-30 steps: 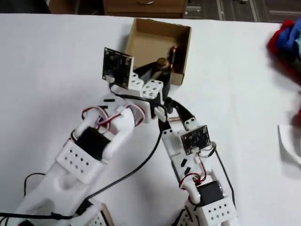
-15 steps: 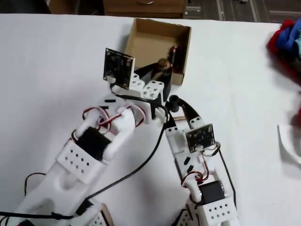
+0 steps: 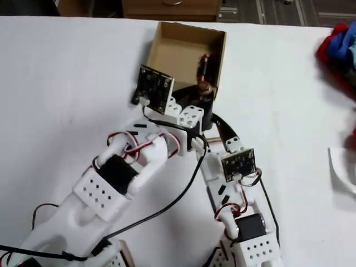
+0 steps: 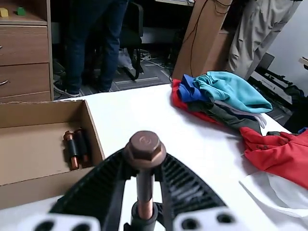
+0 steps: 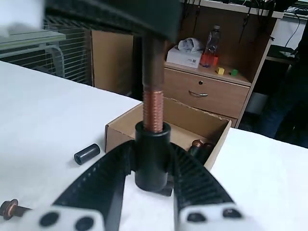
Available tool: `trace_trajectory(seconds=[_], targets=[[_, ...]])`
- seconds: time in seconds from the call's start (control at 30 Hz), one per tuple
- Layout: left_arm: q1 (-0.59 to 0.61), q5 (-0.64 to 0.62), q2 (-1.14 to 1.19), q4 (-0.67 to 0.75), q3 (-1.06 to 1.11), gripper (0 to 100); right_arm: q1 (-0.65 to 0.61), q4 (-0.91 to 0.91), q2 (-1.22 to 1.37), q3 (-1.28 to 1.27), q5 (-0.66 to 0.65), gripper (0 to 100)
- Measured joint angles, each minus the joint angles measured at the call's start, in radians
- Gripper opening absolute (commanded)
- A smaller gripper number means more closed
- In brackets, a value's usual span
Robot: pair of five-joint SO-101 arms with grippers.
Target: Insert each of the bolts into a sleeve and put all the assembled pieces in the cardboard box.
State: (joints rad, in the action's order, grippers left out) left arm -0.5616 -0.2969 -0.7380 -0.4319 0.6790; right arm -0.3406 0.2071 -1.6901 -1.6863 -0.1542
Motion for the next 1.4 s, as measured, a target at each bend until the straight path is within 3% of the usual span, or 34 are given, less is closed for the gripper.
trace_trajectory(seconds=[0.33,0.5,0.83,1.07,1.4], targets=[[-0.008,0.002,0.0,0.0,0.138,3,-0.006,0.0,0.002,0.0,0.0,2.3],[-0.006,0.0,0.0,0.0,0.138,15,-0.006,0.0,0.002,-0.002,0.0,2.3],[0.002,0.0,0.0,-0.103,0.118,14,-0.002,0.0,0.002,-0.002,0.0,2.3],[0.075,0.028,-0.003,-0.192,0.064,14,-0.002,0.002,0.003,-0.002,0.0,2.3],[0.209,0.095,-0.002,-0.199,0.041,14,0.026,-0.026,0.112,-0.002,0.0,2.2]])
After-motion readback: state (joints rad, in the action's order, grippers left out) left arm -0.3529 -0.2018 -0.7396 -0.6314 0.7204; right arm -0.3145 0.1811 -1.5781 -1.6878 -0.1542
